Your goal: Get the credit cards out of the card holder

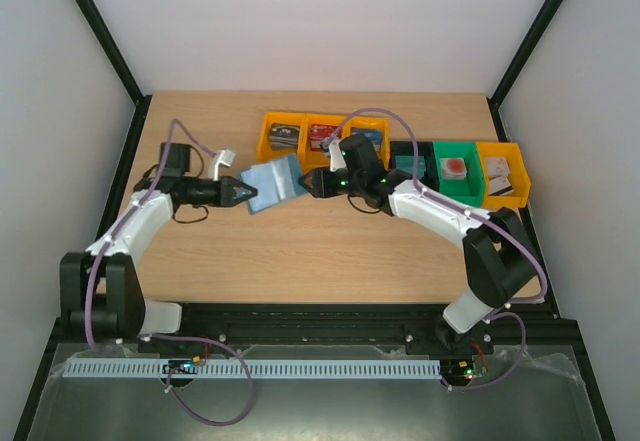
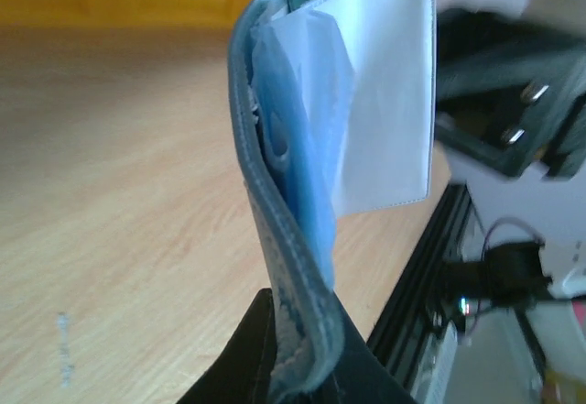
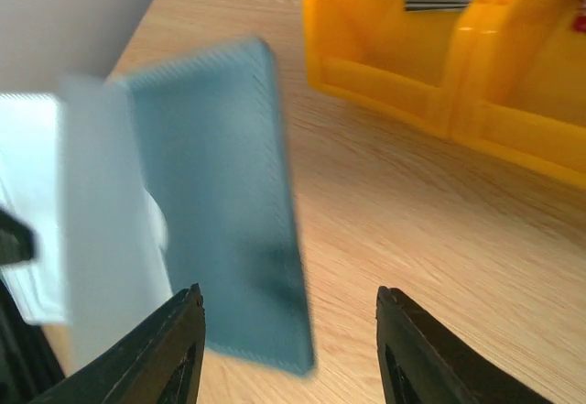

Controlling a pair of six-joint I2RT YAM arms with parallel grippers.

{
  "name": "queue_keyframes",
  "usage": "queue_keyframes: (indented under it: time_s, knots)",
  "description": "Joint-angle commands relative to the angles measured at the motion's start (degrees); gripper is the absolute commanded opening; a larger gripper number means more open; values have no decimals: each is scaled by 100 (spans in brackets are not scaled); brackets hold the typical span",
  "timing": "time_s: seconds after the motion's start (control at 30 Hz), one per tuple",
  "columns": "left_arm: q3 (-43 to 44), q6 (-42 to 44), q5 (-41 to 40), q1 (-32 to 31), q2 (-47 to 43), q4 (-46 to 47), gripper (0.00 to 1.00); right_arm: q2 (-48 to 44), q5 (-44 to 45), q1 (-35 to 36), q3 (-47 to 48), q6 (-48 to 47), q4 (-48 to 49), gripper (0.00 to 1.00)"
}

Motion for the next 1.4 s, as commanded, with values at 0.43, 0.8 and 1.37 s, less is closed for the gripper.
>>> queue_keyframes:
  time_s: [0.43, 0.8, 1.37]
  knots:
    - [1794, 1255, -1451, -2048, 3096, -2104, 87, -1827, 2321, -1357, -386, 15, -1248, 66]
    - [2499, 1235, -3261, -1069, 1908, -2206, 99, -2647, 3216, -2568, -887, 1, -452, 99]
    - [-1926, 80, -5056, 755, 92, 5314, 99, -3876, 4603, -3464, -4957, -862, 5234, 99]
